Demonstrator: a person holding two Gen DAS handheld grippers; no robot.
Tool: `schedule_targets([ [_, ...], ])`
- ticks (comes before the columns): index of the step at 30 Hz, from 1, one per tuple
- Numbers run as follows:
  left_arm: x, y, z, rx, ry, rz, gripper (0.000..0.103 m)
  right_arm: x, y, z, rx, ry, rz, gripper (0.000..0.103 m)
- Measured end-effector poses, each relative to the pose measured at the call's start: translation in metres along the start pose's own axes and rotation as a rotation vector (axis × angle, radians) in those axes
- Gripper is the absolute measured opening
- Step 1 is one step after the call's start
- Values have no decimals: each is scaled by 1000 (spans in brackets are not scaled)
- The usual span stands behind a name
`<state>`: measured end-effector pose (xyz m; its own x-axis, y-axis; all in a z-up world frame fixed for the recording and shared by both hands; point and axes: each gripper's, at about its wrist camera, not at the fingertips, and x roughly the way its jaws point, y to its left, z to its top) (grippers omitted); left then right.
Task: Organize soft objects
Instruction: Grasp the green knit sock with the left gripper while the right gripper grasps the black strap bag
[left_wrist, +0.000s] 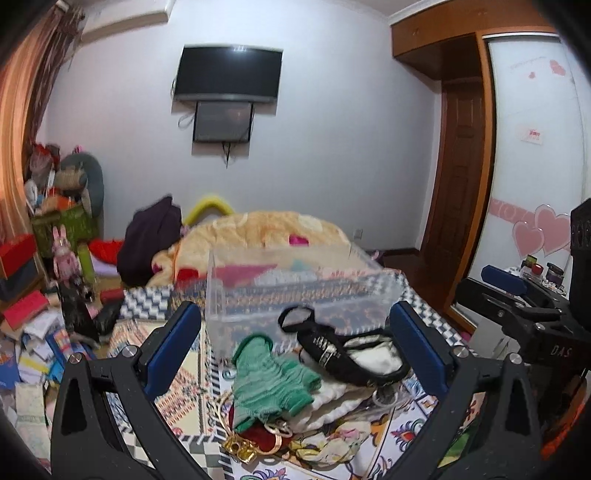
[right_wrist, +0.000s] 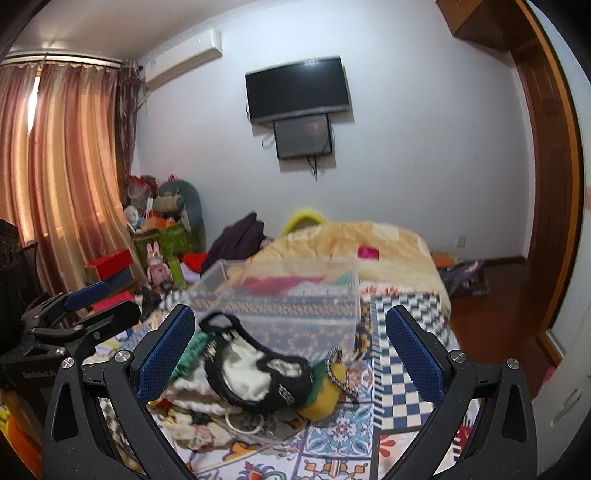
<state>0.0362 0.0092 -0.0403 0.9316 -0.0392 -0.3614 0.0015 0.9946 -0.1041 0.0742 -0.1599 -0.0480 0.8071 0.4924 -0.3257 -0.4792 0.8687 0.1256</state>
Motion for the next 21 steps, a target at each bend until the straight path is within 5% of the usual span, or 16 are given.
schedule_targets([
  [5, 26, 11, -14, -28, 84, 9, 90, 21, -10, -16, 23, 84, 17, 93],
  [12, 49, 31, -34, -71, 153, 29, 86, 38, -12, -31, 12, 170, 33, 79],
  [17, 68, 41, -44, -109, 220, 9, 65, 53, -17, -40, 21, 239, 19, 58],
  [21, 73, 38, -49, -95, 232, 12, 64, 57, -17, -42, 31, 250, 27, 53],
])
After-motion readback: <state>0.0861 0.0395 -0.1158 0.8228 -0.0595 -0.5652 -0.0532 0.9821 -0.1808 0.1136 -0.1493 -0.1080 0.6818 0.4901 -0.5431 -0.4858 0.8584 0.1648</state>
